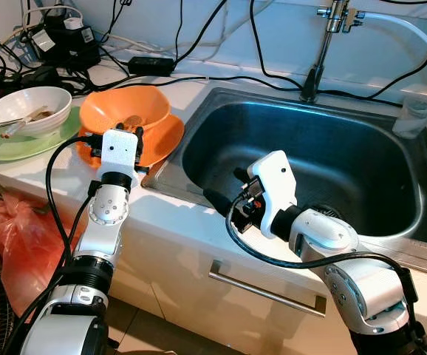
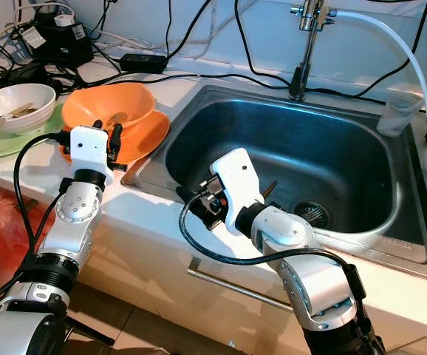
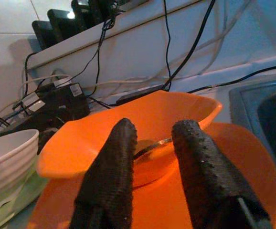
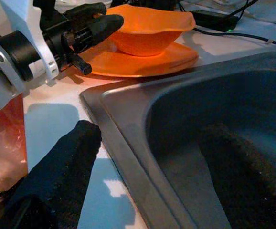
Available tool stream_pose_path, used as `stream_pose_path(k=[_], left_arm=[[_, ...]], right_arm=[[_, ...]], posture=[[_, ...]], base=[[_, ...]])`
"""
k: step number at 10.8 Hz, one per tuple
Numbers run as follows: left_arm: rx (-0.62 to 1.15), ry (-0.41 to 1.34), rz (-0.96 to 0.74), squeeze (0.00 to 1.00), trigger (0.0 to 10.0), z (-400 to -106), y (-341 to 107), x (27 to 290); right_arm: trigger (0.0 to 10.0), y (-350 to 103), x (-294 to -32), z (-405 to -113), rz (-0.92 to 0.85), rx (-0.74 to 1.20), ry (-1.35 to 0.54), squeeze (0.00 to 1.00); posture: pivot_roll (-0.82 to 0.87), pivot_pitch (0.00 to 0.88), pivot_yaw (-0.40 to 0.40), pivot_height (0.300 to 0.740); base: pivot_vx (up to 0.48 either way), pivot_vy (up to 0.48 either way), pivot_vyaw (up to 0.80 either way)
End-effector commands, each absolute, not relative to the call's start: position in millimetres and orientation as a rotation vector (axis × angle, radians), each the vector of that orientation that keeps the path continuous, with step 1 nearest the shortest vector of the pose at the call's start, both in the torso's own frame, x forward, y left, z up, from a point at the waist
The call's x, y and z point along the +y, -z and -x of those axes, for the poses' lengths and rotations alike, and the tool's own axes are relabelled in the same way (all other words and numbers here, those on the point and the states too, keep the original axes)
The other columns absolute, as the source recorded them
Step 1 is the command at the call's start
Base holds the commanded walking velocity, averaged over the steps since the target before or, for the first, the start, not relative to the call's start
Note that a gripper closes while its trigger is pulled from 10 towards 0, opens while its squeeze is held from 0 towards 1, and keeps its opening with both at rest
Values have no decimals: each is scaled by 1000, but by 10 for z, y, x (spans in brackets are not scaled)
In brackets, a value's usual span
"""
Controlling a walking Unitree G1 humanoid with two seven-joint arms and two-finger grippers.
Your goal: Kitchen organization
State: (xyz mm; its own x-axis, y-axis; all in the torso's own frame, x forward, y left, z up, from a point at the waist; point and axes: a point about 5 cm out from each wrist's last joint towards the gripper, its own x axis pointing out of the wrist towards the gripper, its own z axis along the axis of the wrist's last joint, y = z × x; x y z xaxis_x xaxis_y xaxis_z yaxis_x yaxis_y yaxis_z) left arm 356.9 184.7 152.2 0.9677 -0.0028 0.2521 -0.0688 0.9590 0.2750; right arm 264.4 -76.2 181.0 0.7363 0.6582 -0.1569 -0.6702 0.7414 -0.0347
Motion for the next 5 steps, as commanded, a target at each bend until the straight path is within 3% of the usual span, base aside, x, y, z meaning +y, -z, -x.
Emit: stream_pose_path(k=[1,5], left_arm=[[-267,-13,-285,0,0,-3600,-1569,1808],[-269,-13,-291,0,0,-3598,-1568,1815]], right_arm=[[10000,-1844,-757,-2627,97,123,-735,0],[10000,-1840,-754,-2622,97,124,-737,0]], posture=[[-80,0,26,740],[-80,0,28,740]], base=[[0,0,0],[0,0,0]])
